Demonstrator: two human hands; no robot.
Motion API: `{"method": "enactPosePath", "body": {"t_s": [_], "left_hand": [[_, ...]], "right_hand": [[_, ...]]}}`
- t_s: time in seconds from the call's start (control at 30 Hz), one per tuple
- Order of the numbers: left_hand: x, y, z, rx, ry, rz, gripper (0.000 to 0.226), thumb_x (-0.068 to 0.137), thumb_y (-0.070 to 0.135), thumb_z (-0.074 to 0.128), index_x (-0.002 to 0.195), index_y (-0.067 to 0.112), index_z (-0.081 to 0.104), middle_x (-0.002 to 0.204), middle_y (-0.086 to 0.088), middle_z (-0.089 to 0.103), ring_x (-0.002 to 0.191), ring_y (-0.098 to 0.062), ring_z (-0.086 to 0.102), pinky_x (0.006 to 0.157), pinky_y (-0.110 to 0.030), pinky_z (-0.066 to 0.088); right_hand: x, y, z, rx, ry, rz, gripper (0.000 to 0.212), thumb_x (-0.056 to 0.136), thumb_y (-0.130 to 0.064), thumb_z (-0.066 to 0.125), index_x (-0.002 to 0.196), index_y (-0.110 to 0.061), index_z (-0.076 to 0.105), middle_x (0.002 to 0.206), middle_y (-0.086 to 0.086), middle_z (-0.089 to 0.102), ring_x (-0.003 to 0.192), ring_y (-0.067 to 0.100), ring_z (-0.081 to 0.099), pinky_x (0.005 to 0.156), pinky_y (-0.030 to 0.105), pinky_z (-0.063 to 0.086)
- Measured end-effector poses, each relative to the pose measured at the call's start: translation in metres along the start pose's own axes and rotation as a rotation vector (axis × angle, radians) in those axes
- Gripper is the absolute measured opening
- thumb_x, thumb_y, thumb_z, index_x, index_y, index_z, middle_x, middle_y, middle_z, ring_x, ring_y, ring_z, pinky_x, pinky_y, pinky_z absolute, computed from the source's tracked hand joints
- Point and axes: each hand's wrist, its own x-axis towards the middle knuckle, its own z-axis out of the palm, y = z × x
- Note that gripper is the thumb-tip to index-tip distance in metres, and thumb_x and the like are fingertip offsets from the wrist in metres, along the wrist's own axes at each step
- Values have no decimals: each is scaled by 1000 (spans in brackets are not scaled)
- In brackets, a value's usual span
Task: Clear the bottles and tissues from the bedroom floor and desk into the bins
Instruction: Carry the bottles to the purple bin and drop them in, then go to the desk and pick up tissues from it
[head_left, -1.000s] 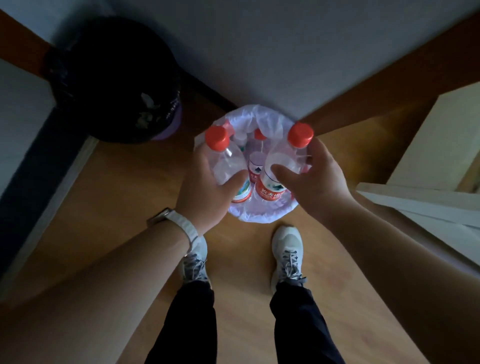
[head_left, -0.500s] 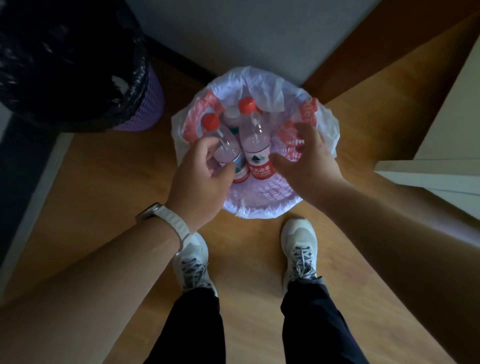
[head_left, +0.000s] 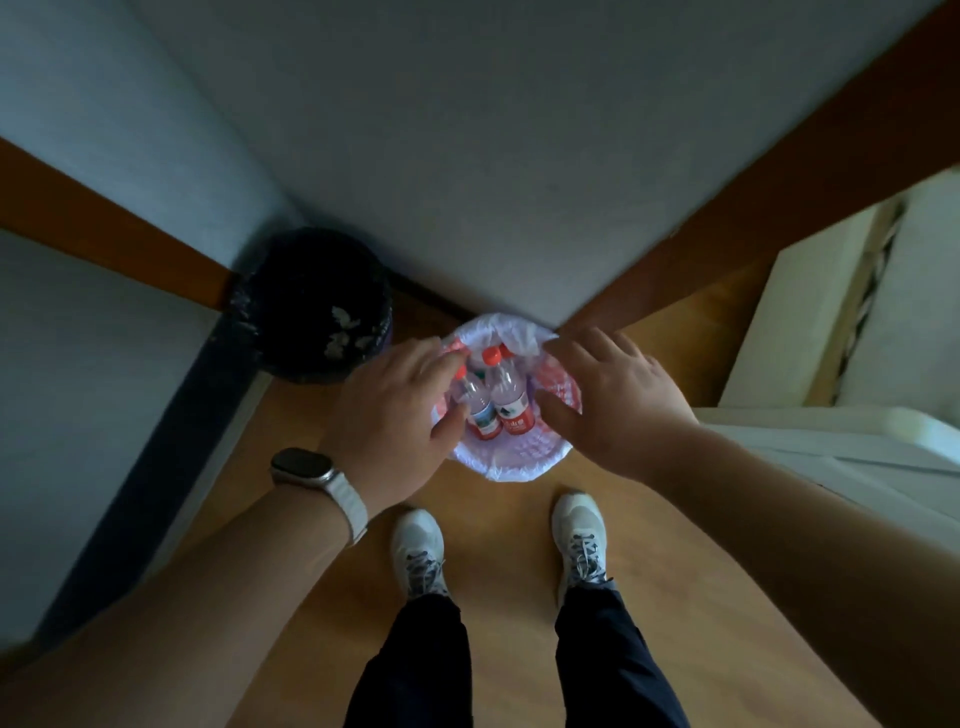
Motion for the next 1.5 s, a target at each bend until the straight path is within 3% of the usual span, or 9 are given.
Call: {"method": "enactPosePath", "body": {"t_s": [0.2, 0.37, 0.53, 0.77, 1.07, 1.23, 1.5], "left_hand": [[-13, 43, -112, 93, 27, 88, 46, 87, 38, 52, 127, 15, 59, 126, -11, 58, 118, -32, 54, 95, -46, 45], [-30, 63, -185, 151, 38, 159, 47, 87, 36, 55, 128, 14, 60, 129, -12, 58, 120, -33, 52, 96, -47, 43], [-45, 89, -250, 194, 34, 215, 53, 86, 44, 46, 130, 16, 58, 133, -13, 56, 117, -35, 53, 95, -47, 44], [-51, 137, -310, 255, 118, 398, 52, 85, 40, 56, 131, 16, 59, 132, -14, 57, 119, -35, 54, 94, -46, 44], [-42, 244, -359, 298, 205, 562, 50, 89, 43, 50, 132, 17, 57, 133, -12, 58, 123, -33, 53, 96, -48, 45], [-52, 325, -366, 294, 239, 651, 50, 90, 45, 44, 132, 19, 55, 136, -9, 57, 128, -29, 50, 100, -48, 43], [-65, 468, -346, 265, 285, 823, 50, 93, 48, 42, 132, 20, 54, 136, -8, 56, 129, -28, 50, 103, -48, 43]], "right_hand": [[-41, -49, -107, -112, 65, -80, 51, 87, -48, 58, 130, -21, 53, 136, 2, 52, 124, 28, 48, 93, 42, 44], [-89, -86, -165, -143, 175, -49, 47, 88, -50, 55, 127, -23, 55, 133, 2, 54, 123, 27, 49, 93, 43, 45], [-136, -111, -213, -184, 188, 8, 44, 89, -55, 50, 125, -30, 53, 136, -4, 50, 128, 23, 44, 98, 45, 43], [-194, -127, -279, -263, 360, 113, 47, 90, -53, 50, 128, -25, 53, 130, -2, 54, 121, 25, 48, 96, 41, 42], [-282, -104, -349, -299, 501, 270, 55, 91, -61, 37, 136, -30, 44, 139, -4, 48, 132, 21, 40, 104, 41, 38], [-355, -68, -380, -283, 557, 313, 57, 94, -60, 35, 142, -30, 37, 147, -5, 39, 138, 19, 30, 111, 41, 28], [-482, 17, -399, -323, 738, 444, 50, 89, -54, 51, 128, -22, 55, 130, 1, 56, 124, 24, 49, 99, 42, 42]]}}
